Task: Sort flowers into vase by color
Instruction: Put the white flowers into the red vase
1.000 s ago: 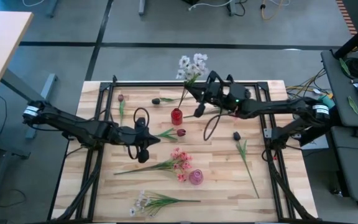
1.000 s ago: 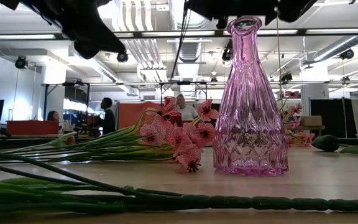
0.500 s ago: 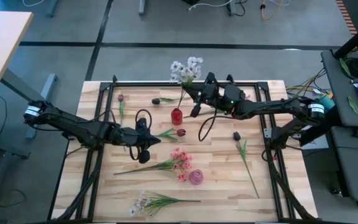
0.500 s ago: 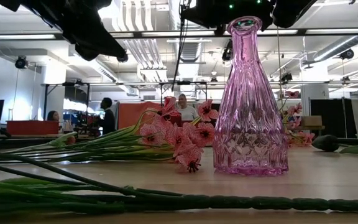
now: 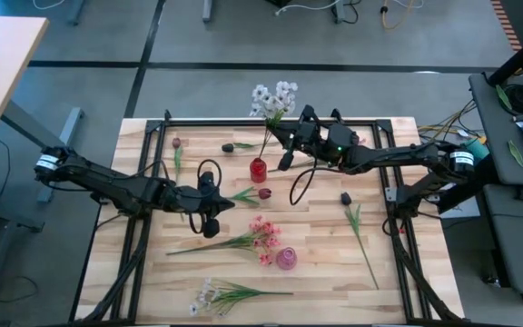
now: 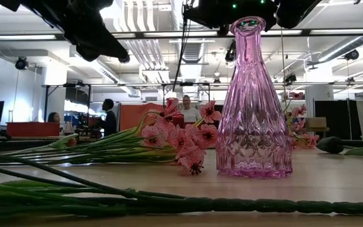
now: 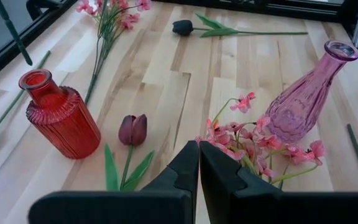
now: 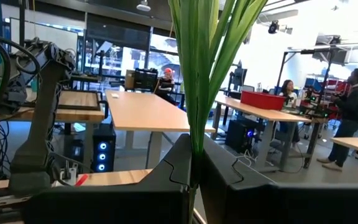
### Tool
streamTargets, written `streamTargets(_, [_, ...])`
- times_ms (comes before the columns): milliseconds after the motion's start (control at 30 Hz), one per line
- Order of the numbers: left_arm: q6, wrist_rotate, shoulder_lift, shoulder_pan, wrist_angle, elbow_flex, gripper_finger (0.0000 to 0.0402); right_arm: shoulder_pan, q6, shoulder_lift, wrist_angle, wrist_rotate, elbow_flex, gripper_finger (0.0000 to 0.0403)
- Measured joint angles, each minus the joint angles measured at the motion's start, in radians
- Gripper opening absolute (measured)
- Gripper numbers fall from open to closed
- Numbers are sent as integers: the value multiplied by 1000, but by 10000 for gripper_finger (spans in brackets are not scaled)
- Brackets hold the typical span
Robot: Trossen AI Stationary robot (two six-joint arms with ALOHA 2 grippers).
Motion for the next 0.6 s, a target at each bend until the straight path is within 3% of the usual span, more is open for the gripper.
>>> streamTargets(600, [0, -1, 0, 0, 0, 1, 0, 0, 8, 0, -14, 2, -11, 12])
